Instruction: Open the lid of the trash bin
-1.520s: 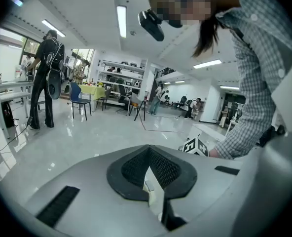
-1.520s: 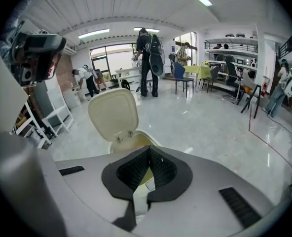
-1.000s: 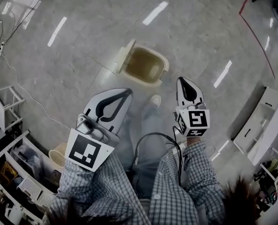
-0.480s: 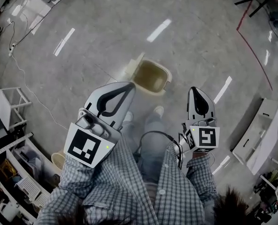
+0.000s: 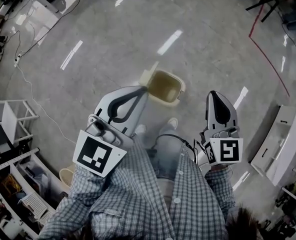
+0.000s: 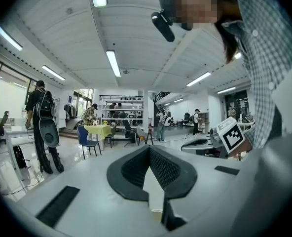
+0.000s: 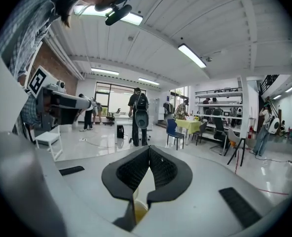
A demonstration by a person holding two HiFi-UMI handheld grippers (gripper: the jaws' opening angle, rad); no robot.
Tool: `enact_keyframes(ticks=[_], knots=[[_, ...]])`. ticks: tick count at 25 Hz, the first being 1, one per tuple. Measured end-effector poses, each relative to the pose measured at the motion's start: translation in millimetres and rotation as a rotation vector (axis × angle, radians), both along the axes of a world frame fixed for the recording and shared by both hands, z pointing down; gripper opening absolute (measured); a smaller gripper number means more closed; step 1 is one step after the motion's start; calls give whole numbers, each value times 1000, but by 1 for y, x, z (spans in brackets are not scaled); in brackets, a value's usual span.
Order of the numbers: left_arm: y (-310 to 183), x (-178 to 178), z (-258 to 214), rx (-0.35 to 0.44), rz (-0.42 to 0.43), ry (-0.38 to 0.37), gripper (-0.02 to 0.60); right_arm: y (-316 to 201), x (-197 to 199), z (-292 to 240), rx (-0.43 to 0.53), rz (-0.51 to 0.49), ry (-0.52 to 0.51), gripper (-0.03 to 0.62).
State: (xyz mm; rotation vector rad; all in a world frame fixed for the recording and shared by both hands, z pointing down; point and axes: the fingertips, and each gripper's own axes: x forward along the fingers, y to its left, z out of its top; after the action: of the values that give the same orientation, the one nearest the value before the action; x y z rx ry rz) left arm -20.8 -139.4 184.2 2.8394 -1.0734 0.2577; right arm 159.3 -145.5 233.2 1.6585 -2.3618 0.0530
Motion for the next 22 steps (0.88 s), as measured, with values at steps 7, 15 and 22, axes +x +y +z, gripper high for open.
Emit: enact_keyframes(ticks=[7, 15, 22], knots=[[2, -5, -14, 41, 1, 15, 5, 7, -5, -32, 62, 21, -16, 18], [1, -12, -28, 87, 3, 25, 5, 8, -21, -46, 93, -5, 1, 18], [2, -10, -28, 86, 15, 34, 5, 10, -26, -43, 72, -20, 42, 18]])
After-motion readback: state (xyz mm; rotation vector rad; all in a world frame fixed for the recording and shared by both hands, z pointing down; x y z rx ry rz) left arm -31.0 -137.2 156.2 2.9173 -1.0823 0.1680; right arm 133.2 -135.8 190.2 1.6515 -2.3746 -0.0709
